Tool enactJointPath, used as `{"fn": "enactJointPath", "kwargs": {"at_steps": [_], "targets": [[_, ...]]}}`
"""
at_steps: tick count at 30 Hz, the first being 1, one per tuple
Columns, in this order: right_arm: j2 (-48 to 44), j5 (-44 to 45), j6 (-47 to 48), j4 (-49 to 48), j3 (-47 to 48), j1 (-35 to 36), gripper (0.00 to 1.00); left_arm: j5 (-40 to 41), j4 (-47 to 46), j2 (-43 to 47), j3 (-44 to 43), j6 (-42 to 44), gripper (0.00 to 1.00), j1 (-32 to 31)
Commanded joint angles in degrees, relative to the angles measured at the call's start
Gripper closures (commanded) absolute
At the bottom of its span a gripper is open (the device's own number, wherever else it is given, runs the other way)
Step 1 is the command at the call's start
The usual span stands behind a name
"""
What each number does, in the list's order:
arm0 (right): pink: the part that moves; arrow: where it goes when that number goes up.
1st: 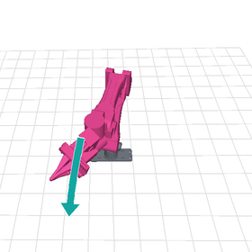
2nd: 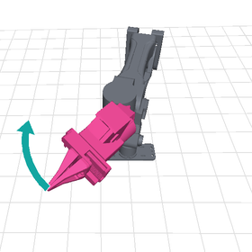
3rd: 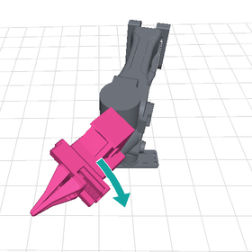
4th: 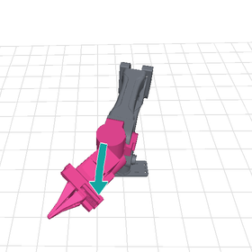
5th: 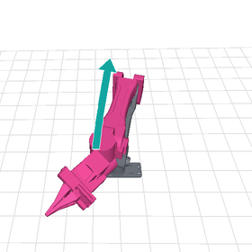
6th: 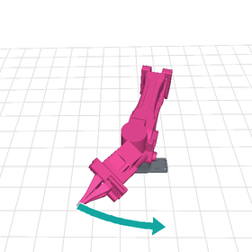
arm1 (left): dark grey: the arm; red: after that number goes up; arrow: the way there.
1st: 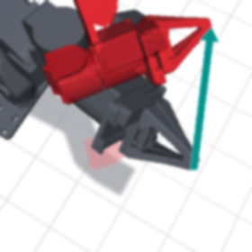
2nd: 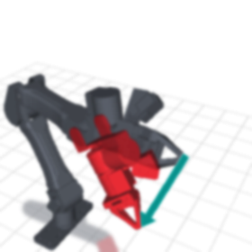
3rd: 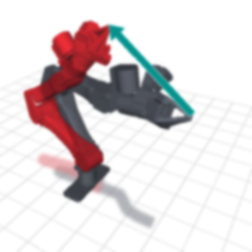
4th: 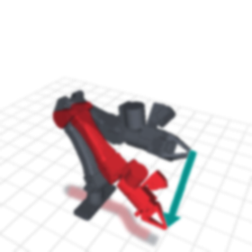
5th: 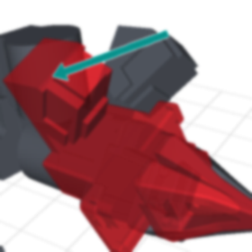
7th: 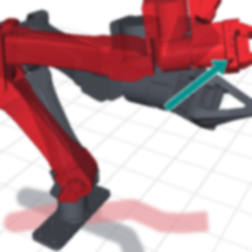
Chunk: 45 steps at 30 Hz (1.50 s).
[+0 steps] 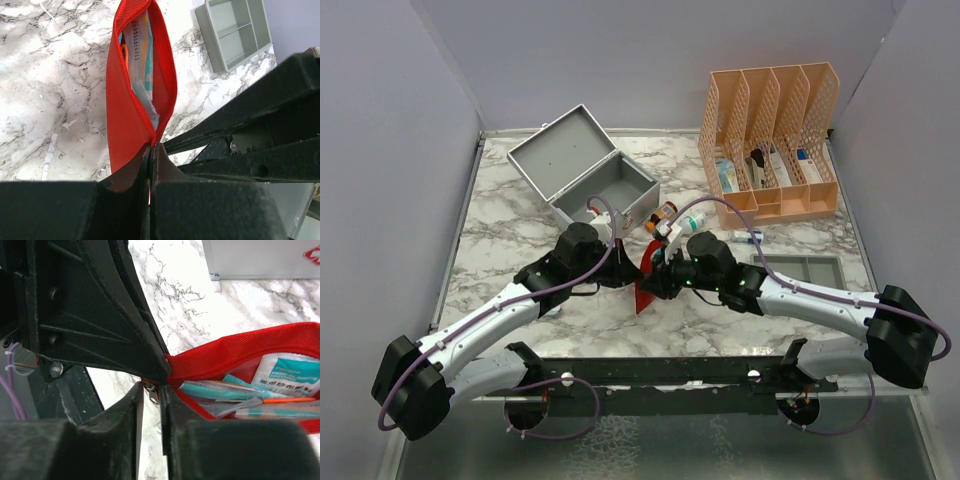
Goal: Organize the medicine kit
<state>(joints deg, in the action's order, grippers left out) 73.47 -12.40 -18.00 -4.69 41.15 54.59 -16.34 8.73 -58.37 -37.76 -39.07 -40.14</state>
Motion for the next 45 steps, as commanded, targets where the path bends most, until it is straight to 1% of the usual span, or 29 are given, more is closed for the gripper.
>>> {"fn": "enactJointPath", "kwargs": {"at_steps": [1,5,11,15,17,20,25,29,36,39,45], "targets": [[0.2,-0.8,-1.0,0.9,-0.2,0.1,0.77,-2.1,-0.7,0.5,-2.1,1.1,1.0,0.0],[-0.9,-1.1,-5.0,2.4,-0.3,0.1,0.75,-1.9,-0.6,0.5,-2.1,0.9,1.0,0.0],[-6.2,0.5,-7.8,2.2,-2.1,0.1,0.73,-2.1,-1.0,0.4,-2.0,0.7,1.0,0.0],[-10.4,2.2,-9.2,1.3,-3.9,0.1,0.65,-2.3,-0.9,0.5,-1.8,0.7,1.0,0.0],[-11.0,1.3,-8.6,-0.2,-5.0,0.1,0.63,-2.3,-1.0,0.6,-1.8,0.5,1.0,0.0],[-9.3,-0.5,-7.7,0.2,-5.3,0.1,0.62,-2.4,-1.2,0.6,-1.7,0.4,1.0,0.0],[-4.4,-2.8,-7.6,-1.5,-5.2,0.1,0.58,-2.8,-1.1,0.7,-1.8,0.2,1.0,0.0],[-2.0,-2.5,-7.0,-3.6,-4.3,0.1,0.58,-2.9,-1.3,0.8,-1.6,0.2,1.0,0.0],[0.4,-1.0,-4.6,-4.6,-1.7,0.1,0.61,-3.0,-1.3,0.7,-1.7,0.1,1.0,0.0],[0.2,-1.0,-4.5,-5.5,-1.5,0.1,0.64,-3.0,-1.5,0.6,-1.7,-0.1,1.0,0.0],[1.2,-1.2,-5.2,-7.2,-1.1,0.1,0.65,-3.2,-1.7,0.4,-1.8,-0.4,1.0,0.0]]}}
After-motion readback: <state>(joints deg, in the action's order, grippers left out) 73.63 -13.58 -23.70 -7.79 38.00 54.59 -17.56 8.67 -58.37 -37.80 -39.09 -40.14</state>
